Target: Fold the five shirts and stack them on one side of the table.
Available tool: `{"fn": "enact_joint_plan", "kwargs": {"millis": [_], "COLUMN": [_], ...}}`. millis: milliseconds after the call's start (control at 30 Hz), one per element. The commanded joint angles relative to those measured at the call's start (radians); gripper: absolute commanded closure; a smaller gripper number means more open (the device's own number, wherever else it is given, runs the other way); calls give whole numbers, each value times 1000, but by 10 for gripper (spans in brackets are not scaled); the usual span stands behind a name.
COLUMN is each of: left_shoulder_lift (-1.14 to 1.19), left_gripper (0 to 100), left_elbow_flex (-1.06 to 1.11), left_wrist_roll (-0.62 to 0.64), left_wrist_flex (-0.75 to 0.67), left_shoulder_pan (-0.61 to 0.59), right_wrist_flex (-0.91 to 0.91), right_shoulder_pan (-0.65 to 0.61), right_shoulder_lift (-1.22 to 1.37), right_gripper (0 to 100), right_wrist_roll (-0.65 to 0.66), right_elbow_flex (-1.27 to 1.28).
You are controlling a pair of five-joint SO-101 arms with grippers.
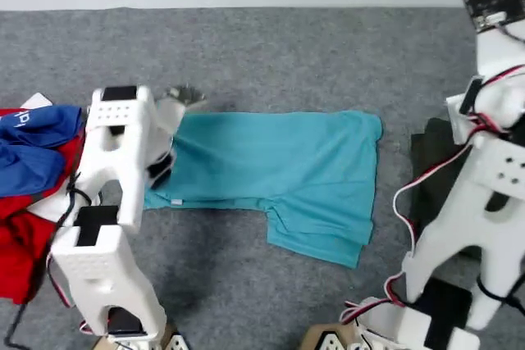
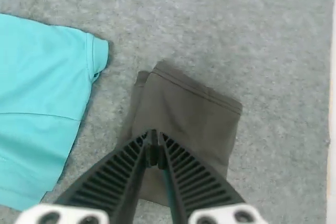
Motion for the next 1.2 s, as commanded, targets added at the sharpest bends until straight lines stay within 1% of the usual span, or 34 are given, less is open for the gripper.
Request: {"fn": "enact_joint_plan", "kwargs": {"millis": [0,100,200,333,433,500,600,700,800,933,1033,1167], "left_shoulder_lift": [-54,-63,-66,-137,-241,-324,-431,-489,-476,-393,-327,-249], "left_gripper": [992,992,993,993,993,993,992,992,984,920,891,859], "left_elbow_flex": [85,110,97,64,54,59,59,59,61,59,54,54], "left_wrist_roll": [-55,-86,-117,-126,-126,-123,-109,-21,46,132,146,147], "left_wrist_flex": [-15,-5,44,94,117,132,140,120,80,2,-46,-141], "left_shoulder_pan": [-69,-133,-164,-160,-124,-71,46,203,379,585,700,802], "right_wrist_flex": [41,42,42,42,42,42,44,44,44,42,42,42], "right_shoulder_pan": [19,19,19,19,19,19,21,21,27,85,131,157], "right_shoulder_lift": [-67,-93,-114,-140,-171,-197,-246,-289,-314,-343,-381,-450], "right_gripper": [989,989,989,989,989,989,989,989,989,989,989,989], "right_wrist_roll": [-12,-12,-12,-12,-12,-12,-12,-12,-12,-11,-8,-6], "right_elbow_flex": [-57,-57,-57,-57,-57,-57,-57,-55,-51,43,109,180]}}
